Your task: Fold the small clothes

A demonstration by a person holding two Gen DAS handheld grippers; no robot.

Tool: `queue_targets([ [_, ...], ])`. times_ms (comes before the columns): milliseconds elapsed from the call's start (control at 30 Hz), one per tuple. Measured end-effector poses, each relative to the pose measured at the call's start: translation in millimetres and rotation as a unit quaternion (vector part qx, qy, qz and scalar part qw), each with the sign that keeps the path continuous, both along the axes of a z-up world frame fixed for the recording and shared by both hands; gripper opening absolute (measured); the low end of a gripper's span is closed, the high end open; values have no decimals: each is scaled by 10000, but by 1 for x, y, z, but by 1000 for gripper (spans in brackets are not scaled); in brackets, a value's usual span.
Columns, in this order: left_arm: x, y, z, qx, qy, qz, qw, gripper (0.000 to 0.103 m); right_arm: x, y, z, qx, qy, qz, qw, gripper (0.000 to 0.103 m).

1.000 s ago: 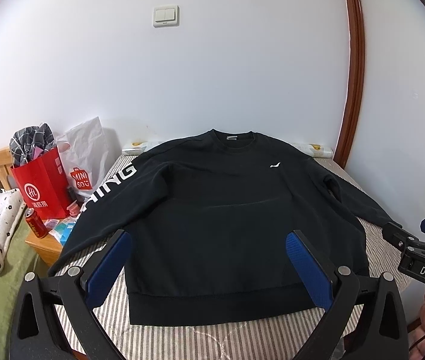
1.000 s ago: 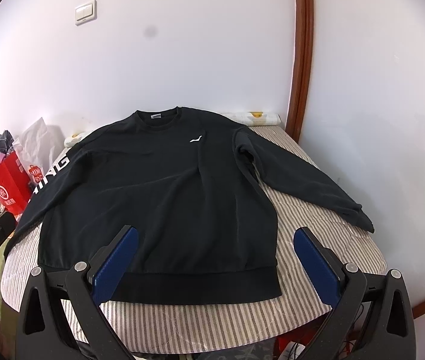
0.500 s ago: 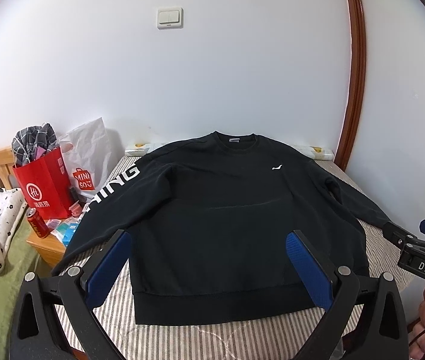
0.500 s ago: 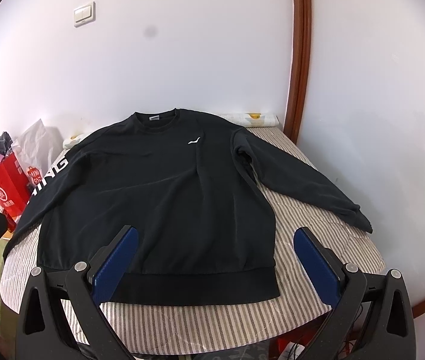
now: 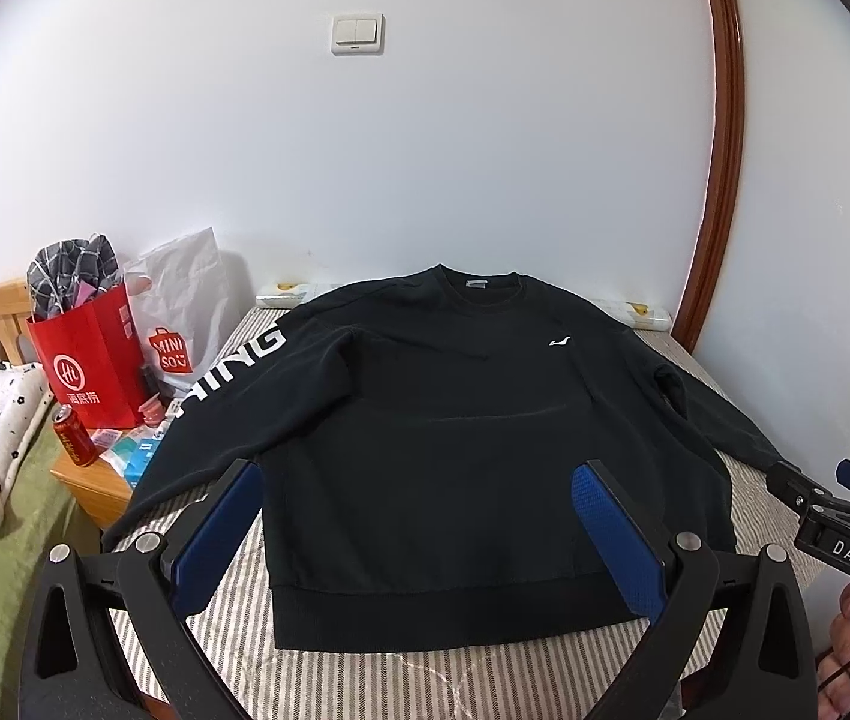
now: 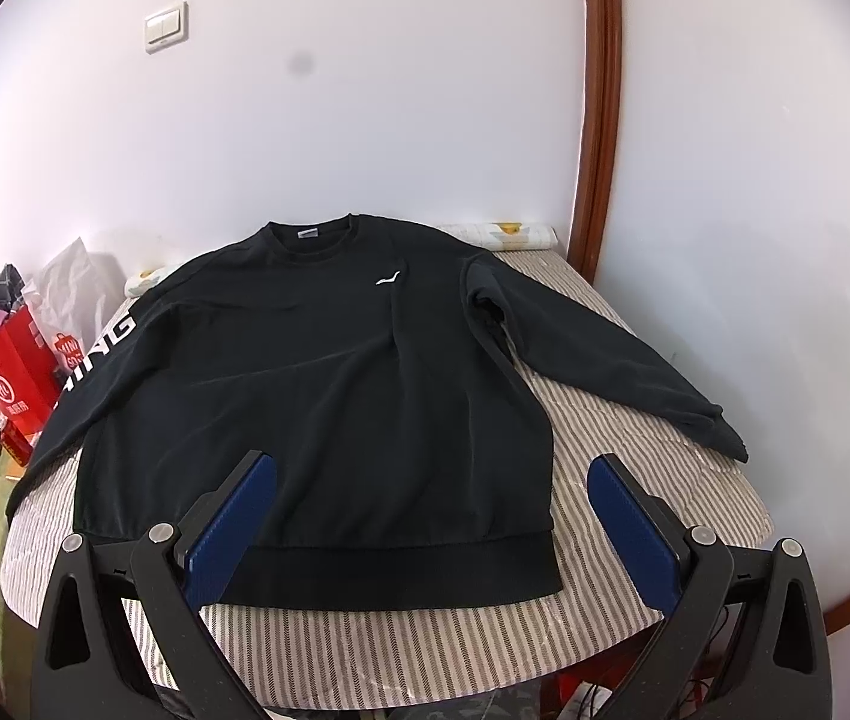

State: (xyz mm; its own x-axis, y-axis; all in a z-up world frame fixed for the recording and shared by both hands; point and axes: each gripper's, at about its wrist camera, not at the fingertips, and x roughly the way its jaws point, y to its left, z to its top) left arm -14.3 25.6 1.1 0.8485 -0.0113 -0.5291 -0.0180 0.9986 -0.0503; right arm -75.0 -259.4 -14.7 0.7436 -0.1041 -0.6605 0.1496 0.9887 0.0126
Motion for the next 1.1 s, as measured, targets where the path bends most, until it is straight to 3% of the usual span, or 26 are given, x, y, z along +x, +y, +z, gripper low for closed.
queue_targets([
  [733,8,0,-5,-75,84,-61,9999,103,4,7,-7,-81,-6,78,9999,102],
  [1100,22,18,-15,-289,166,-3,9994,103,15,11,-15,-152,44,152,9998,102],
])
